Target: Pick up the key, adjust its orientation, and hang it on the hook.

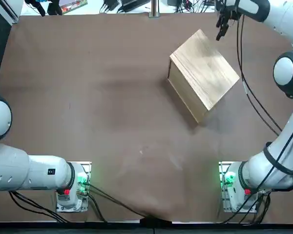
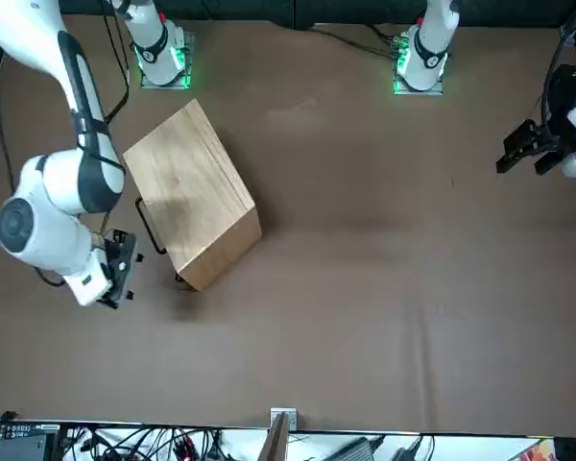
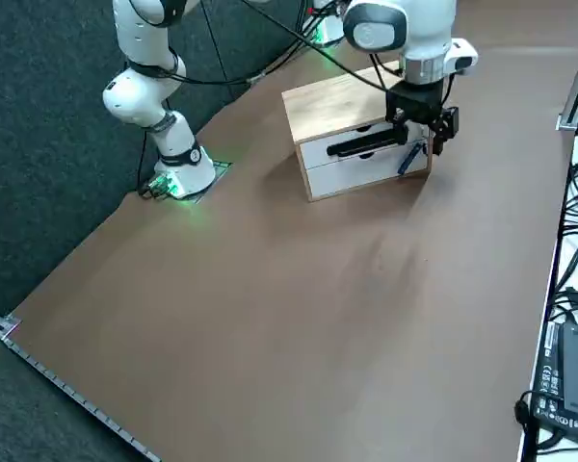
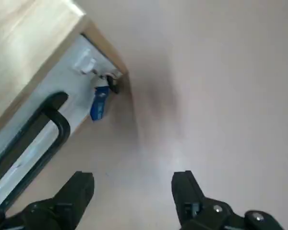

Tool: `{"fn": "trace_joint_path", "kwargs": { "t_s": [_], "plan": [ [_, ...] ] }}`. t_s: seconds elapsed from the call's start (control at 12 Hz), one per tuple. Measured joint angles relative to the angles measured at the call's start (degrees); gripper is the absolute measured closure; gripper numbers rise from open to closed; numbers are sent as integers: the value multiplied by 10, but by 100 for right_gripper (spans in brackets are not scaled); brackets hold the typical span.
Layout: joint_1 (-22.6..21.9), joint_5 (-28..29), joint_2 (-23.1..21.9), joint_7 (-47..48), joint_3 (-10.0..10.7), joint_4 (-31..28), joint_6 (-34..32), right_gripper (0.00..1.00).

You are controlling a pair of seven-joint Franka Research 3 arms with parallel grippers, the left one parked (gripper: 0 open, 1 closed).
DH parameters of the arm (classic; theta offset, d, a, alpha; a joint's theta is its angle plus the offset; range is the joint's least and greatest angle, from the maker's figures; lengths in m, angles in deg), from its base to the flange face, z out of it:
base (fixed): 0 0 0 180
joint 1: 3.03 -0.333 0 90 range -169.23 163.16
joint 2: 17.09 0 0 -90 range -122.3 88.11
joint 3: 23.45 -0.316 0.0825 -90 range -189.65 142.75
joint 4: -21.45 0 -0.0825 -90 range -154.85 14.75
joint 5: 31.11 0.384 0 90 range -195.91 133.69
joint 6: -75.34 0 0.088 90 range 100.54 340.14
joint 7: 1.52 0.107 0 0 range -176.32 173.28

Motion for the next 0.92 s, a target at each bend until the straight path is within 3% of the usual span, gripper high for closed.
{"fn": "trace_joint_path", "kwargs": {
  "t_s": [0.92],
  "plan": [
    [31,-1,-122,353,2,12,-147,0]
  ]
}}
